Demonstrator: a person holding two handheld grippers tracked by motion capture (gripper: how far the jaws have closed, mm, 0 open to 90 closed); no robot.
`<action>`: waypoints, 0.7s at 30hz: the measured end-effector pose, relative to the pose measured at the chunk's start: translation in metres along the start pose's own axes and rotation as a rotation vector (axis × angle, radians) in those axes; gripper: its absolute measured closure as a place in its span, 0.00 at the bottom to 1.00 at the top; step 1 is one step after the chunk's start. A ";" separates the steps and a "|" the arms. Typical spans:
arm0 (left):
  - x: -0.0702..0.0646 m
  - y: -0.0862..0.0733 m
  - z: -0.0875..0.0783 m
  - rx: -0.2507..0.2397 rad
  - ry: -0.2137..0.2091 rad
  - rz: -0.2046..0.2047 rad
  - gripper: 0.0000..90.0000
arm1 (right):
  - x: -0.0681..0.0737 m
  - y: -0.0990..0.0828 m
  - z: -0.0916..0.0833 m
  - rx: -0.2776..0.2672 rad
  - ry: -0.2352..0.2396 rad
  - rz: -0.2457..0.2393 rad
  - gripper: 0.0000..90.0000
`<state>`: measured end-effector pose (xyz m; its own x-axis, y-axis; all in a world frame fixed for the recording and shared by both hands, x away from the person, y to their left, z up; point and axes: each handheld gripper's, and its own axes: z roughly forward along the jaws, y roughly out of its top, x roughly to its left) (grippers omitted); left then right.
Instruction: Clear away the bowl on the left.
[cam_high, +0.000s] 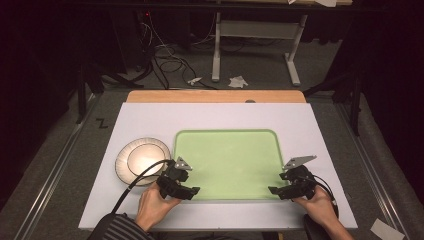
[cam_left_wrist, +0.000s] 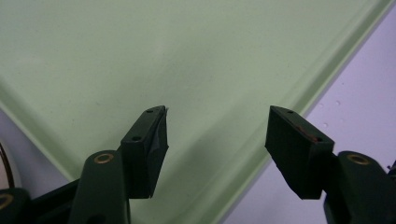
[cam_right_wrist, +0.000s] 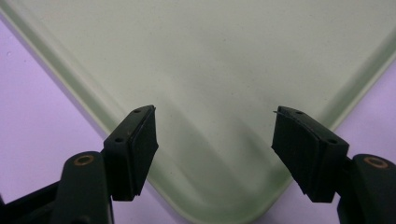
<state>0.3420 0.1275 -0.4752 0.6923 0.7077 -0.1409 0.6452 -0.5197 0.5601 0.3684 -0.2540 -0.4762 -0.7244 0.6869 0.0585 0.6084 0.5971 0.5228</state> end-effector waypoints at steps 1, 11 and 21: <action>0.000 -0.001 0.001 0.005 -0.001 0.004 0.43 | 0.000 0.000 0.000 -0.002 0.002 0.004 0.36; -0.002 0.000 0.002 0.014 0.005 0.016 0.44 | 0.000 0.000 0.001 -0.001 0.001 0.000 0.36; -0.001 0.001 -0.002 -0.024 0.018 0.009 0.43 | 0.000 0.001 0.001 0.002 0.001 0.000 0.36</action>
<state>0.3411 0.1275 -0.4727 0.6919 0.7117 -0.1210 0.6308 -0.5146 0.5807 0.3690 -0.2530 -0.4768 -0.7246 0.6866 0.0590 0.6089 0.5978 0.5215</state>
